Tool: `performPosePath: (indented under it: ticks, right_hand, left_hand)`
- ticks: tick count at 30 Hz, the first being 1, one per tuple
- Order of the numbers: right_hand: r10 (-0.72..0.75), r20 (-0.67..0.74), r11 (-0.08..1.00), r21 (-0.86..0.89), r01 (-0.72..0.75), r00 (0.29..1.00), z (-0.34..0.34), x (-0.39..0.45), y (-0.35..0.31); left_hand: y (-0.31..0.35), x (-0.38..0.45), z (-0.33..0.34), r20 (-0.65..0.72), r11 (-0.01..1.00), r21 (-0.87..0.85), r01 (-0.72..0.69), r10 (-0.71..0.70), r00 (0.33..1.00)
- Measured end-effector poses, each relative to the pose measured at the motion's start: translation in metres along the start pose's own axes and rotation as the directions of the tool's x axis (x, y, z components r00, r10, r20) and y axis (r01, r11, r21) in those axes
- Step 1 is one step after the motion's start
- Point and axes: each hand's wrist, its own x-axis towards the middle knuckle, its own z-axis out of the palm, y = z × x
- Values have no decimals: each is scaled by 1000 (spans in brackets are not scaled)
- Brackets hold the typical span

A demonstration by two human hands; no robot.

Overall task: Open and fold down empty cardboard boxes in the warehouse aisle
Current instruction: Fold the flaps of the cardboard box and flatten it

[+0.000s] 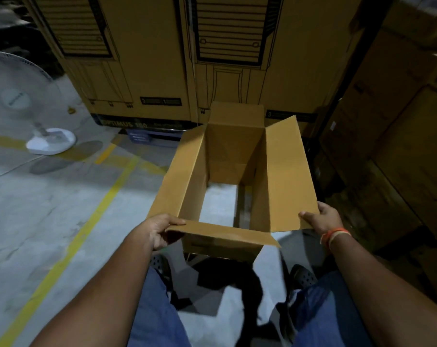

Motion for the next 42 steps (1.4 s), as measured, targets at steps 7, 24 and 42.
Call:
performPosePath:
  ticks: [7, 24, 42]
  right_hand:
    - [-1, 20, 978, 209, -3, 1000, 18, -24, -15]
    - [-503, 148, 782, -342, 521, 852, 55, -175, -5]
    - [-474, 517, 525, -484, 700, 713, 77, -176, -11]
  left_hand:
    - [-9, -7, 28, 86, 853, -485, -194, 267, 960]
    - [-23, 8, 126, 91, 771, 110, -627, 620, 779]
    - [-10, 24, 150, 353, 702, 297, -647, 549, 757]
